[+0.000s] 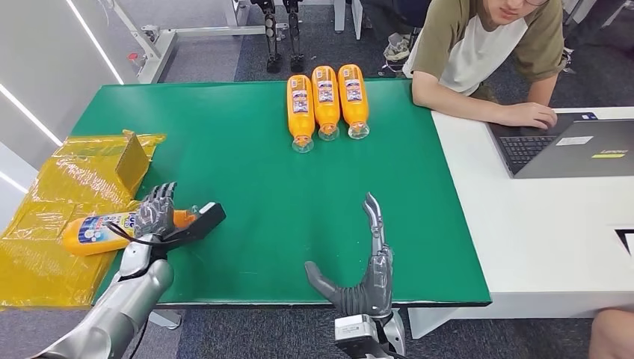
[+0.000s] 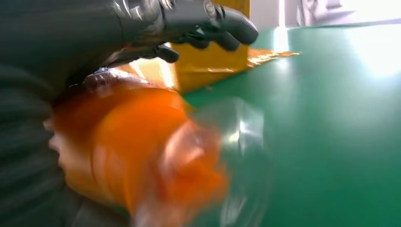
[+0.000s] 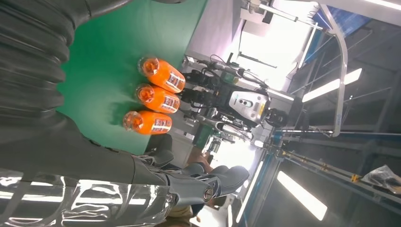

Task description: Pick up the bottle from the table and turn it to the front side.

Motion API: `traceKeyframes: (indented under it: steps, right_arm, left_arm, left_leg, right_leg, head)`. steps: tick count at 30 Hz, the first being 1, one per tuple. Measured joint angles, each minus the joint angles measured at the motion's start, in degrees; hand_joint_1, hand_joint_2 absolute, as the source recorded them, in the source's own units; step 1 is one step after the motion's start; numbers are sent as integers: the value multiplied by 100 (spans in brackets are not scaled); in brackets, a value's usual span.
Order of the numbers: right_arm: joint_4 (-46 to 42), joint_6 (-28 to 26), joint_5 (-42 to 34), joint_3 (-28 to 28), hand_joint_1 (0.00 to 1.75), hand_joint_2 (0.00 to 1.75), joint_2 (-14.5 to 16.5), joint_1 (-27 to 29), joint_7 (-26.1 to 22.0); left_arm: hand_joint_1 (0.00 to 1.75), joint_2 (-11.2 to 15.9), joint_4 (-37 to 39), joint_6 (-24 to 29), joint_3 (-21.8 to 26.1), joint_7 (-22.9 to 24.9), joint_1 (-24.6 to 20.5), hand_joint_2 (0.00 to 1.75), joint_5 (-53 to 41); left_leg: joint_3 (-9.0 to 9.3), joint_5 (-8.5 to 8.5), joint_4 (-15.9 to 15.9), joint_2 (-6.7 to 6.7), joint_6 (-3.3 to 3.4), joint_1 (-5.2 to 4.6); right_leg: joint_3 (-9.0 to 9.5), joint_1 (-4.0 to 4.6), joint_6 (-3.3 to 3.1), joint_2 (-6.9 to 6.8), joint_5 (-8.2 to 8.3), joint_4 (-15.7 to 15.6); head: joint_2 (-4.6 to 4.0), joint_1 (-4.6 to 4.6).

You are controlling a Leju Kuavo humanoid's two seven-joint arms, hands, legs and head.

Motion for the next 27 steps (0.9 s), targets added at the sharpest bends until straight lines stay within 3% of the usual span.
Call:
traceKeyframes:
  steps: [3,7,12,21,27]
  right_arm:
    - [25,5,-119,19,0,175,-10,-11,-37]
    - [67,9,-248,26,0,175,-12,-21,-117]
    - [93,7,-301,26,0,175,-12,-23,-133]
    - [96,3,-297,25,0,175,-11,-23,-166]
    - [96,11,-220,15,0,175,-10,-18,-193]
  left_arm:
    - [0,-39,-29,-742,834,-1086,-43,175,1069]
    - [0,-59,-72,-2292,1803,-2366,-54,175,1971]
    - [0,-56,-75,-3792,2519,-3344,46,175,2480]
    - [0,-77,-316,-5501,2809,-4505,247,175,3238]
    - [0,-241,-1611,-5417,2549,-4565,470,175,5408]
  left_leg:
    - [10,-1,-2,-4,-1,-1]
    - [28,-1,-10,-23,-3,-1]
    - [32,5,-11,-28,-12,0]
    - [20,14,-8,-26,-20,0]
    - [4,13,-6,-30,-19,0]
  right_leg:
    - [11,-1,-1,-7,-1,0]
    - [35,-1,-6,-27,-10,-1]
    - [37,-1,-12,-29,-10,0]
    - [19,0,-16,-23,-2,0]
    - [5,0,-18,-28,1,-3]
  head:
    - [1,0]
    - [0,-1]
    - [0,-1]
    - [1,-1]
    - [0,-1]
